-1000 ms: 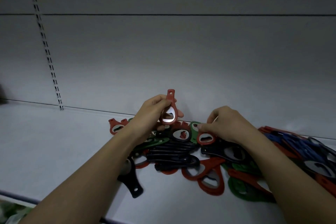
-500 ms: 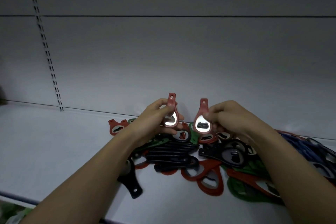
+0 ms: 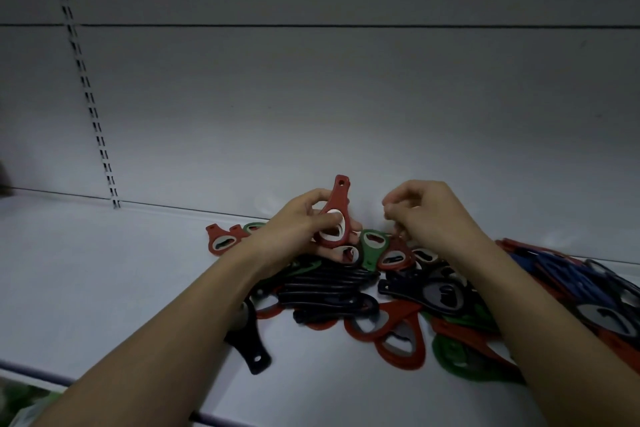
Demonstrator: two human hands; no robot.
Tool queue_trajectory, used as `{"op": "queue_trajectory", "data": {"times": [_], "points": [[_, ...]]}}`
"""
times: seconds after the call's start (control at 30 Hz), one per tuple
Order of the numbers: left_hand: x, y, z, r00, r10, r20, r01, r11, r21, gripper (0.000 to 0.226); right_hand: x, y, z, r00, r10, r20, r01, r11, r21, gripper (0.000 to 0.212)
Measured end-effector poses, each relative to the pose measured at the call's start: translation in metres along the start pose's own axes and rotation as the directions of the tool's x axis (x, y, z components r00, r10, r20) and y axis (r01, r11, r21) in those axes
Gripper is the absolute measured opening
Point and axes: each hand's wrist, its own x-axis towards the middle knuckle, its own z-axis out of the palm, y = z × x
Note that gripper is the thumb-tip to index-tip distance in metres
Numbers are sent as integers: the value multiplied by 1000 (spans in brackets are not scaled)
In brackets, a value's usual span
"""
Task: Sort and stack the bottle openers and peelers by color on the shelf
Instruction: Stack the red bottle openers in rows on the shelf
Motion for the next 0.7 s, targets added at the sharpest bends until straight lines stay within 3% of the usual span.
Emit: {"op": "queue_trajectory", "data": {"times": [0.17,0.33,0.53,0.7], "points": [[2,-6,-1,999,-22,-44,28,988,152,22,4,15,1,997,67,37,-49,926,-374,7],[0,-2,-8,996,-34,-84,56,961,270,21,0,11,-1,965,224,136,-124,848,-516,37],[-2,3,-6,997,6,-73,4,991,132,21,3,13,-7,963,244,114,-164,868,-469,42],[-2,5,-6,995,18,-96,-16,1000,22,28,8,15,-14,976,210,49,-182,924,-335,15]]}}
